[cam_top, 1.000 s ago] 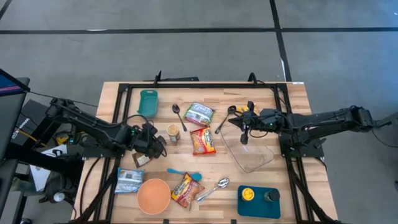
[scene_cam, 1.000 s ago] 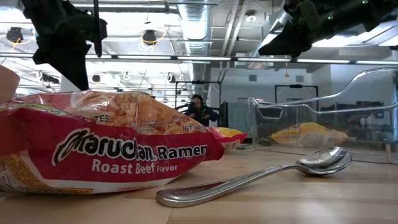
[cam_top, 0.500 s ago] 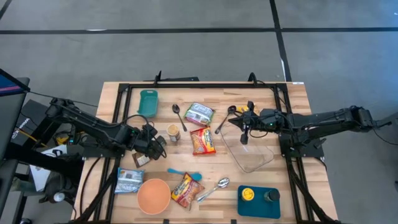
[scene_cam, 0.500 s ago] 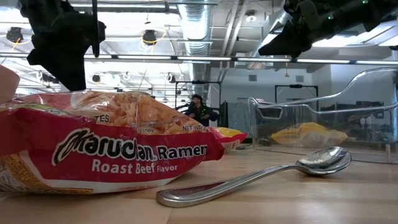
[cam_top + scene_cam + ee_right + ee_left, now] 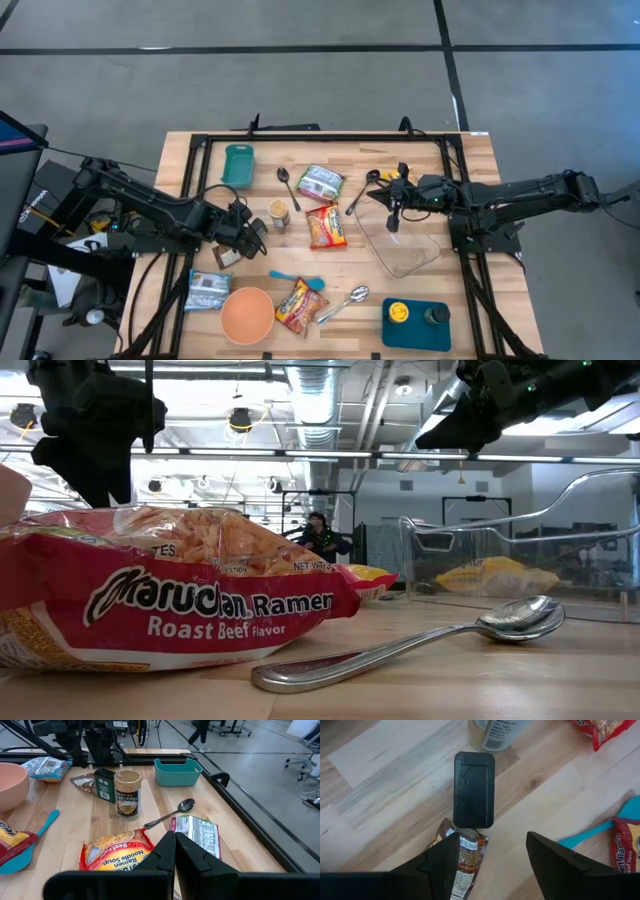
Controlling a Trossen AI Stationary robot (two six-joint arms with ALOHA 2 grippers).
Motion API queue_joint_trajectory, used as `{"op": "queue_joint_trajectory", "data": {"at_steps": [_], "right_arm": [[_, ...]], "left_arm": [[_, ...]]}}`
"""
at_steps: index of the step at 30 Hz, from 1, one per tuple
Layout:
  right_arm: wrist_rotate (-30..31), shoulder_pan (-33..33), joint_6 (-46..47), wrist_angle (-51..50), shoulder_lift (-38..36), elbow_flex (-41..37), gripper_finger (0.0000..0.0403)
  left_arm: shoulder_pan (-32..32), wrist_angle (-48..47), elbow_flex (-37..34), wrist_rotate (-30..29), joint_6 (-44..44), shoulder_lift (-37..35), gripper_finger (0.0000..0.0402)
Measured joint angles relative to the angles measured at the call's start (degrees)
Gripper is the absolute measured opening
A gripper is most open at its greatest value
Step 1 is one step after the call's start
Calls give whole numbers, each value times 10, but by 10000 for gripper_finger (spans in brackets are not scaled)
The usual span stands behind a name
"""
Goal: Pick & Place Food Item
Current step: Put the black spice can into the blue bin
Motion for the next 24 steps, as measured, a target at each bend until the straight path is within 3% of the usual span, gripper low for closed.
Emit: {"op": "queue_joint_trajectory", "data": {"at_steps": [12, 19, 24], "right_arm": [[0, 0, 0, -5, 0, 0, 1], [0, 0, 0, -5, 0, 0, 1], [0, 0, 0, -5, 0, 0, 1]], "left_arm": [[-61, 2, -5, -28, -66, 2, 201], [-89, 24, -70, -41, -150, 2, 208], [-89, 79, -108, -36, -150, 2, 218]]}}
